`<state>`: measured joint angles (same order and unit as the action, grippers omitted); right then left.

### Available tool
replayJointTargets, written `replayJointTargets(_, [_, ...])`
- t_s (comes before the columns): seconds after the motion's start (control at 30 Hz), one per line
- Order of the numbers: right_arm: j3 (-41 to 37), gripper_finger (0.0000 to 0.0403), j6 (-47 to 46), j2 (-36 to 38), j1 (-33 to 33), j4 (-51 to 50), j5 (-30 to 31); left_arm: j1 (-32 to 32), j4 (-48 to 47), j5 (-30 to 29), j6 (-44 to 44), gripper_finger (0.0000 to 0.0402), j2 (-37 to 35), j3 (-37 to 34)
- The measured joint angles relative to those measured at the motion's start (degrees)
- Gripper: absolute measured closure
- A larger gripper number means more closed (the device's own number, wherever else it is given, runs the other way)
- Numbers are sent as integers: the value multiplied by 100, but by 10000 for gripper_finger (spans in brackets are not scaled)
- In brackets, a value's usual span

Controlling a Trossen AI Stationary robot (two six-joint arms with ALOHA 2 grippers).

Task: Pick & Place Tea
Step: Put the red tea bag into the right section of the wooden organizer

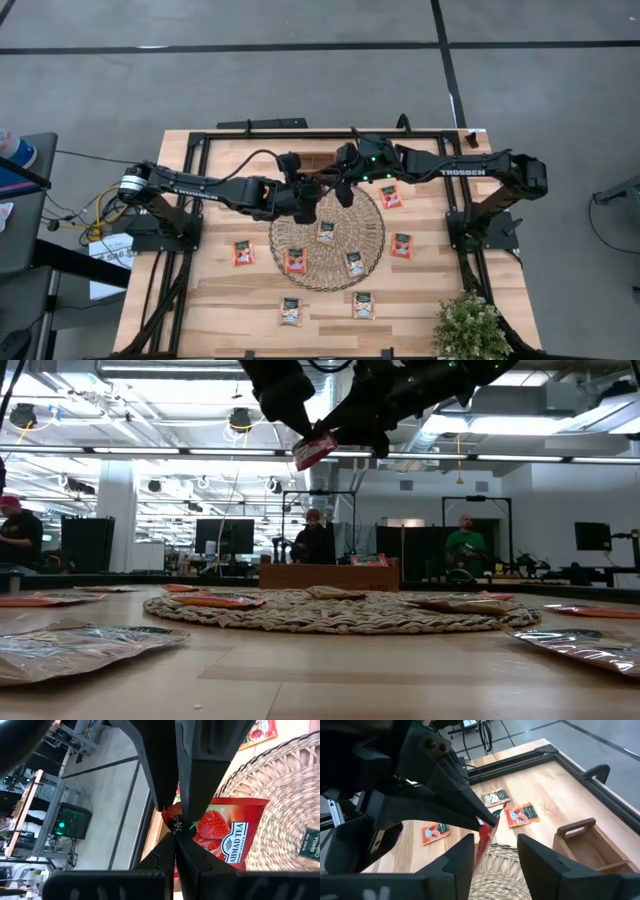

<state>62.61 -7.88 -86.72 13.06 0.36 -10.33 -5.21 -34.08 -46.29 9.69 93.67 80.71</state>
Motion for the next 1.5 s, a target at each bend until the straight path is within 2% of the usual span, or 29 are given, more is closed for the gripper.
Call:
replayJointTargets(0.33, [-4, 314, -4, 4, 16, 1, -15, 2, 109, 3, 0, 401, -2, 0])
replayJointTargets(0.63, [-7, 395, 52, 4, 15, -9, -19, 2, 126, 1, 0, 401, -2, 0])
replayJointTargets(1.1, [-9, 402, 85, 4, 6, -9, 175, -2, 227, -164, 220, 397, -2, 0])
replayJointTargets(1.27, [-11, 403, 83, 4, 6, -15, 175, -2, 260, -198, 271, 364, -7, 0])
replayJointTargets(1.5, [-11, 403, 83, 4, 12, -11, 192, -2, 276, -576, 270, 278, -7, 0])
